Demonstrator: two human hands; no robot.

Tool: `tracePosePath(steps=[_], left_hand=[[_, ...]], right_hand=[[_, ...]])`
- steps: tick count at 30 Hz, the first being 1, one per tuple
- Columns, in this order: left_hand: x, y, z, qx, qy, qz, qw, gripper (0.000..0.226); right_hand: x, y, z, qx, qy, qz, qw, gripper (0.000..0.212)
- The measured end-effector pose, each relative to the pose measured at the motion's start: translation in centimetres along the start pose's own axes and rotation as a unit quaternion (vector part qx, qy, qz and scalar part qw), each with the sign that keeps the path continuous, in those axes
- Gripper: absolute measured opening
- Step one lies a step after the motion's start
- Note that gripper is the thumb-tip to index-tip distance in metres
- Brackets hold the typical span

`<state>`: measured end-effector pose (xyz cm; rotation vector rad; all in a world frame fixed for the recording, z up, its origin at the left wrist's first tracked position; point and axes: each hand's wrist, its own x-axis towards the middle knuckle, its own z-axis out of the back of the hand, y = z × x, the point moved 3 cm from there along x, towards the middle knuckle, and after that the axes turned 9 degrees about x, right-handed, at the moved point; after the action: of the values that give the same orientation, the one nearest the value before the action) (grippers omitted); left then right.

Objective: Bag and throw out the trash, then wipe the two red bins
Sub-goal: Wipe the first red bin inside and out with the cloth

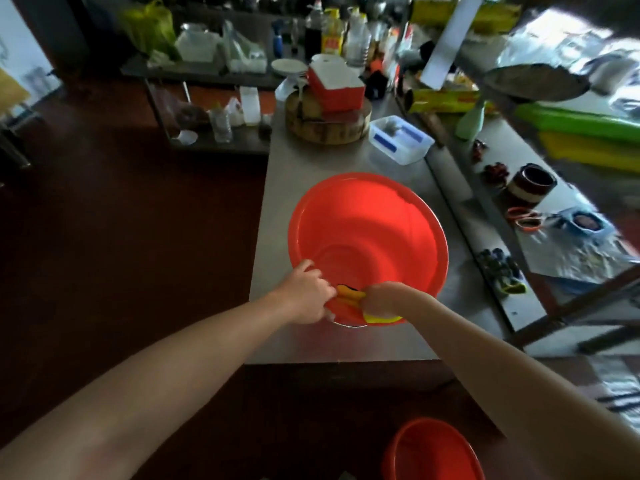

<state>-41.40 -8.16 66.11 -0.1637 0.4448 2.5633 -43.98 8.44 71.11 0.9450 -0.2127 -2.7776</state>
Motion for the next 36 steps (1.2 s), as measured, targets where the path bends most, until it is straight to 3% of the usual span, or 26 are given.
tracePosePath(steps=[1, 3, 6, 8, 10, 13, 16, 22, 24, 28, 31, 36], left_hand=[[0.3, 0.6, 0.3, -0.017, -0.009, 0.0, 1.0, 0.053], [0.6, 1.7, 0.6, -0.049, -0.011, -0.003, 0.999, 0.052], [0.8, 3.1, 0.6, -0.075, 0.014, 0.008, 0.997, 0.052], [0.9, 4.0, 0.7, -0.089, 0.036, 0.018, 0.995, 0.052], [0.9, 5.0, 0.8, -0.099, 0.049, 0.027, 0.993, 0.051], [0.8, 6.2, 1.3, -0.126, 0.057, 0.041, 0.989, 0.044], [0.3, 7.1, 2.0, -0.116, 0.044, 0.045, 0.991, 0.043], [-1.2, 7.6, 1.2, -0.102, 0.017, 0.079, 0.991, 0.049], [-1.5, 7.4, 0.4, -0.115, 0.004, 0.097, 0.989, 0.046], [-2.0, 7.2, -0.4, -0.126, 0.007, 0.115, 0.985, 0.049], [-2.0, 7.0, -0.4, -0.139, 0.024, 0.117, 0.983, 0.048], [-1.5, 7.3, 0.0, -0.123, 0.034, 0.089, 0.988, 0.045]], right_hand=[[-0.1, 0.0, -0.2, -0.007, 0.03, 0.022, 0.999, 0.051], [-1.2, 0.8, -0.4, -0.031, 0.019, 0.056, 0.998, 0.058], [-1.7, 0.7, 0.3, 0.051, -0.051, -0.001, 0.997, 0.048], [-2.2, 0.9, -0.2, 0.066, -0.107, 0.011, 0.992, 0.039], [-2.8, 1.6, -0.8, -0.01, -0.132, 0.052, 0.99, 0.038], [-3.3, 1.9, -1.0, -0.093, -0.114, 0.092, 0.985, 0.057], [-3.1, 1.9, -0.5, -0.149, -0.102, 0.153, 0.972, 0.048], [-0.4, 1.4, 0.3, 0.065, -0.106, 0.181, 0.976, 0.035], [0.2, 1.7, -0.7, 0.065, -0.108, 0.215, 0.968, 0.045], [1.0, 2.6, -2.2, -0.003, -0.119, 0.215, 0.969, 0.09], [1.5, 2.6, -3.0, -0.082, -0.143, 0.218, 0.962, 0.083], [1.9, 0.0, -3.3, -0.124, -0.186, 0.247, 0.943, 0.082]])
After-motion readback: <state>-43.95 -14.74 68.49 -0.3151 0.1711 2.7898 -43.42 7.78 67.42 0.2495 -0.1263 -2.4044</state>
